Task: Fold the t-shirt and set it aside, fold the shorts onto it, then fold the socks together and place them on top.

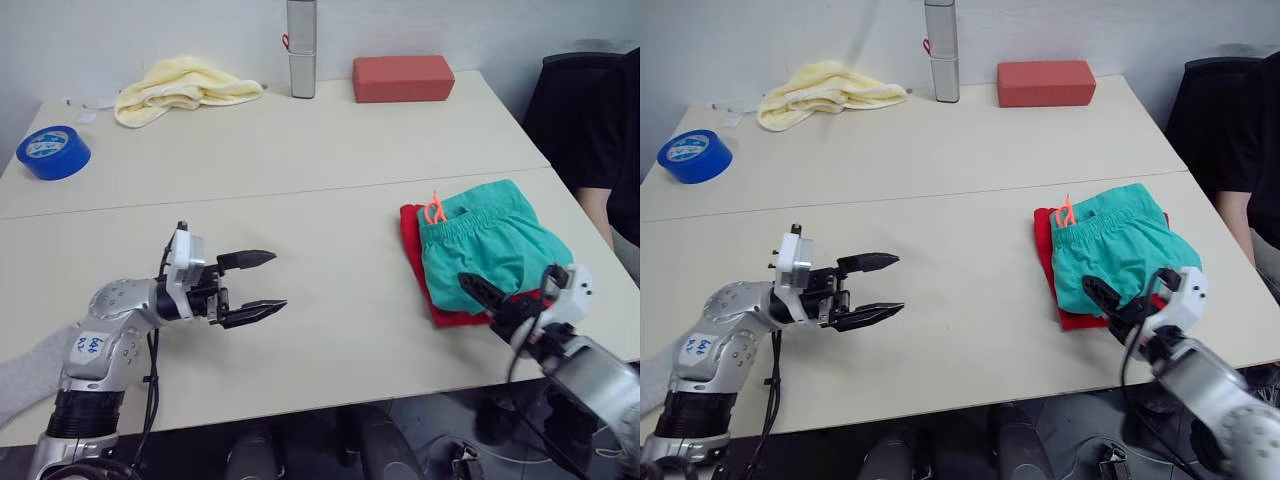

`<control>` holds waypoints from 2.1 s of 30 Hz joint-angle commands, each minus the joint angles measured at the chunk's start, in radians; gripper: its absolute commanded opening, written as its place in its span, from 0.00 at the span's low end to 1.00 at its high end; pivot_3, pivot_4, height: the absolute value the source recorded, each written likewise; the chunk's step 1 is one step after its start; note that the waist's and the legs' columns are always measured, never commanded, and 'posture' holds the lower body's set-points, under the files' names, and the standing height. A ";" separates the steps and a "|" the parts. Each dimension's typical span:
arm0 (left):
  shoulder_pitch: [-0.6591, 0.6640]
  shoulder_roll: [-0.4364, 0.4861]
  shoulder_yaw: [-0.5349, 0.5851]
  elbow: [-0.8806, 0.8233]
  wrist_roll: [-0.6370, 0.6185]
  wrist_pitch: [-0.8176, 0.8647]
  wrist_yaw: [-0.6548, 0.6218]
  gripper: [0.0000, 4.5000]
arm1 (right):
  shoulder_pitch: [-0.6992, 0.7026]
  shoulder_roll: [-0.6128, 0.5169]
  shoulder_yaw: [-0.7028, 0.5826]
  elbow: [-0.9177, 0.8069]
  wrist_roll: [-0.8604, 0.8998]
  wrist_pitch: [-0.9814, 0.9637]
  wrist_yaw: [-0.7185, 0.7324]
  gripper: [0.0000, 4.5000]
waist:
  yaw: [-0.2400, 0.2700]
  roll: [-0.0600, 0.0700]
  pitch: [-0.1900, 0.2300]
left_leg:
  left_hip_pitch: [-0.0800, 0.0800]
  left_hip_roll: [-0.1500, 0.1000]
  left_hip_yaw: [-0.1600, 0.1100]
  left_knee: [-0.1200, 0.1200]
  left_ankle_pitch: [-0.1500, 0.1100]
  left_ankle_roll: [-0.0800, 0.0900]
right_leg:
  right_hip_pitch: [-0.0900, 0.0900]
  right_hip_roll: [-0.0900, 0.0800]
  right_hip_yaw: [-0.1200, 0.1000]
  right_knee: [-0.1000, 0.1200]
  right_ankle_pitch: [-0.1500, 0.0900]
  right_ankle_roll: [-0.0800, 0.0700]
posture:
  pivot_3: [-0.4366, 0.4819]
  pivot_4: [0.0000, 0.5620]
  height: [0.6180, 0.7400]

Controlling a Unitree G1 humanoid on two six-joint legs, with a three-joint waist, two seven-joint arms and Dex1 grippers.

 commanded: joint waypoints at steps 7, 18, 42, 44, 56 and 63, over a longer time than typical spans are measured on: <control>0.133 0.063 0.139 -0.099 -0.013 -0.005 0.052 1.00 | 0.146 -0.181 -0.118 0.119 -0.612 -0.372 1.162 0.99 | 0.021 -0.006 0.001 | 0.007 0.000 0.000 -0.005 -0.004 0.006 | 0.007 0.005 -0.001 -0.008 0.001 0.002 | 0.48 0.27 1.00; 0.606 -0.036 0.568 -0.277 -0.009 -0.109 0.207 1.00 | -0.176 -0.015 0.235 0.217 -0.908 -0.789 1.647 0.99 | 0.016 -0.010 0.002 | 0.009 0.002 0.003 -0.005 -0.005 0.002 | 0.006 0.001 -0.001 -0.007 0.001 -0.001 | 0.48 0.27 1.00; 1.067 -0.332 0.982 -0.066 -0.161 -0.169 0.490 1.00 | -0.199 0.100 0.383 0.143 -0.886 -0.845 1.804 0.99 | 0.020 -0.029 -0.006 | 0.012 0.005 -0.009 -0.001 -0.020 0.007 | 0.018 -0.001 -0.013 -0.030 -0.007 -0.018 | 0.48 0.27 1.00; 1.033 -0.293 0.994 -0.104 -0.256 -0.097 0.543 1.00 | -0.197 0.101 0.381 0.140 -0.886 -0.841 1.792 0.99 | 0.019 -0.028 -0.006 | 0.012 0.005 -0.011 -0.002 -0.020 0.007 | 0.021 -0.001 -0.014 -0.030 -0.007 -0.018 | 0.48 0.27 1.00; 1.129 -0.184 0.831 -0.258 -1.219 0.379 1.036 1.00 | -0.218 0.092 0.400 0.119 -0.910 -0.885 1.840 0.99 | -0.009 -0.021 -0.002 | 0.013 0.005 -0.013 -0.003 -0.019 0.008 | 0.022 -0.001 -0.012 -0.022 -0.003 -0.011 | 0.48 0.27 1.00; 1.047 -0.235 0.801 -0.258 -1.346 0.310 1.276 1.00 | -0.228 0.088 0.395 0.146 -0.920 -0.904 1.852 0.99 | -0.005 -0.019 -0.001 | 0.014 -0.001 -0.028 0.000 -0.018 0.008 | 0.025 0.002 -0.013 -0.021 -0.011 -0.024 | 0.48 0.27 1.00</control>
